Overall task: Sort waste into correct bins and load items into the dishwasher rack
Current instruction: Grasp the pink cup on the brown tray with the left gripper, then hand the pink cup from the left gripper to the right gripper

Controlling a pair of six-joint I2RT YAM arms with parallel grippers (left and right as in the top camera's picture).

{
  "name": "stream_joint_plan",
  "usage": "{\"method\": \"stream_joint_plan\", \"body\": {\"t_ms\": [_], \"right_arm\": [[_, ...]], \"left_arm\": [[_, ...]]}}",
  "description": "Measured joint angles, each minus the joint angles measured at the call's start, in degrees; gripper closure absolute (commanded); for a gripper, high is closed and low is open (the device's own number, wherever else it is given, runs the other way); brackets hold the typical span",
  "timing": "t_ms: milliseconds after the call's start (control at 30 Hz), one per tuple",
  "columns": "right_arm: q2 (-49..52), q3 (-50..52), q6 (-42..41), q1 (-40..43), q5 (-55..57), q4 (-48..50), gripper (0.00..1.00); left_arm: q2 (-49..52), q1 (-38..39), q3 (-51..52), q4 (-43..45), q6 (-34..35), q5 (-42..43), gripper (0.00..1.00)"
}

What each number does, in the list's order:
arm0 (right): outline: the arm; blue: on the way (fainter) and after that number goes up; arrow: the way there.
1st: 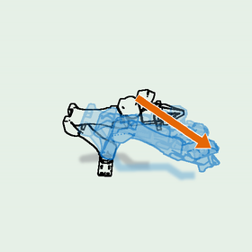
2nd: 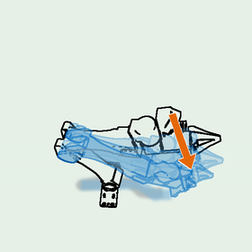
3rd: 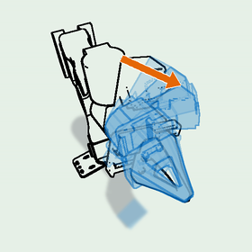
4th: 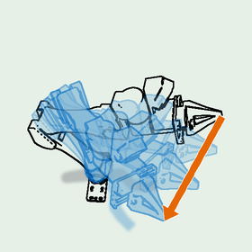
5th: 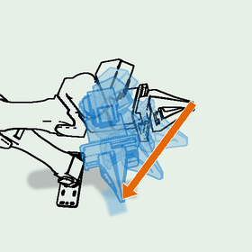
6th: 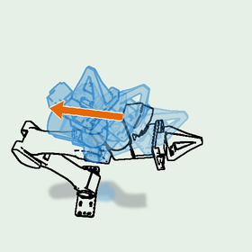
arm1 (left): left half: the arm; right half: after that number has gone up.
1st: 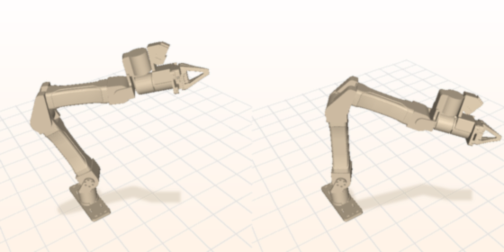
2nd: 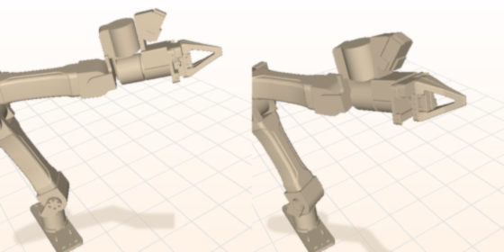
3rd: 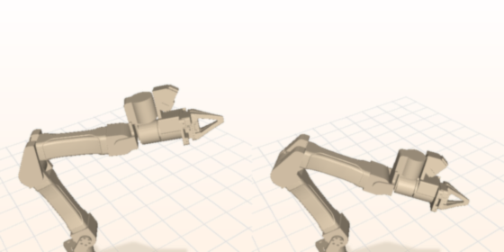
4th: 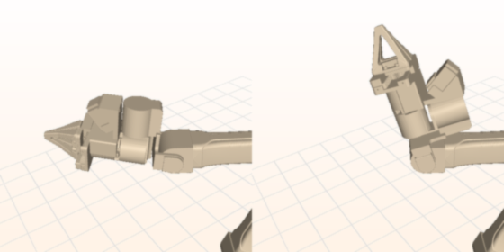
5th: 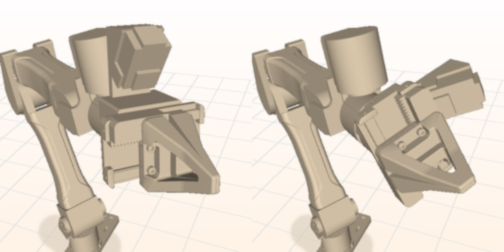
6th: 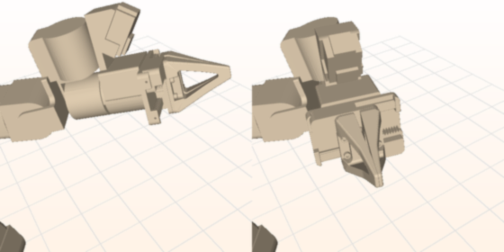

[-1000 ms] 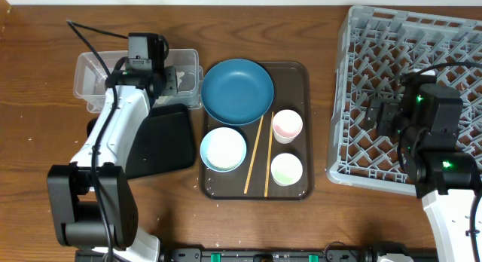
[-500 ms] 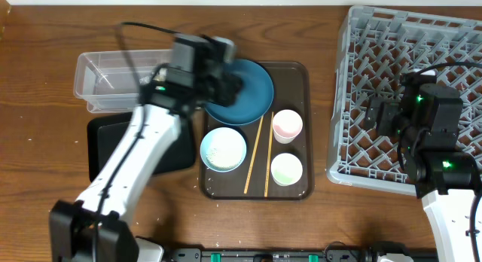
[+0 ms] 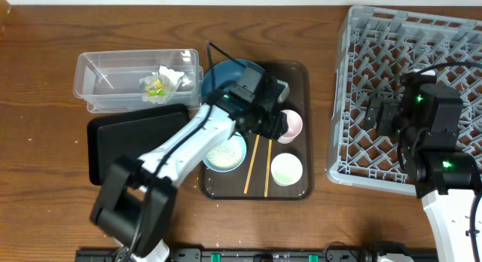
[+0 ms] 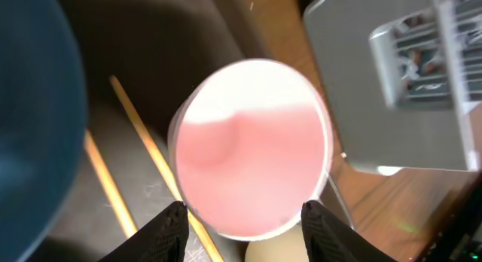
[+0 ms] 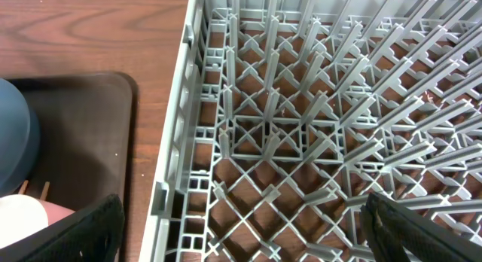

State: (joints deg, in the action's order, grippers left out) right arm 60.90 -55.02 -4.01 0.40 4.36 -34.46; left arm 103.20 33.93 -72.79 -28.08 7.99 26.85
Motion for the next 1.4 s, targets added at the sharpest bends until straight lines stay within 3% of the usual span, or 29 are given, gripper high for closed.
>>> {"method": "stream_joint_plan", "body": {"t_ms": [133,200,533,733,900,1133,1400], "right_arm": [[0.0,0.0,0.0,0.0,0.0,0.0,0.01],[0.0,0.0,0.0,0.0,0.0,0.0,0.01],[0.0,0.0,0.0,0.0,0.0,0.09,0.01],[0.81,0.0,-0.57,0.0,-4.0,4.24,0.01],[5.7,-0.15,2.78,0.0,-28.35,13.92,0.01],[13.64,-0.24,6.38,-0.33,-60.41,26.08,0.01],[17.07,-0.24,7.45,-1.92,-76.02,32.79,0.01]], "left_arm": [[2.45,0.42,0.02,0.09,1.22,0.02,0.86],[2.69,0.31,0.02,0.15,1.4,0.02,0.93],[1.9,-4.63,0.02,0.39,1.75,0.63,0.94],[-5.05,-13.25,0.13,7.41,6.43,11.04,0.94],[-7.37,-19.19,-0.04,18.86,13.33,27.69,0.94],[-7.19,-18.97,-0.02,23.71,19.37,39.98,0.94],[-7.17,-18.82,-0.04,24.48,22.49,46.45,0.94]]}}
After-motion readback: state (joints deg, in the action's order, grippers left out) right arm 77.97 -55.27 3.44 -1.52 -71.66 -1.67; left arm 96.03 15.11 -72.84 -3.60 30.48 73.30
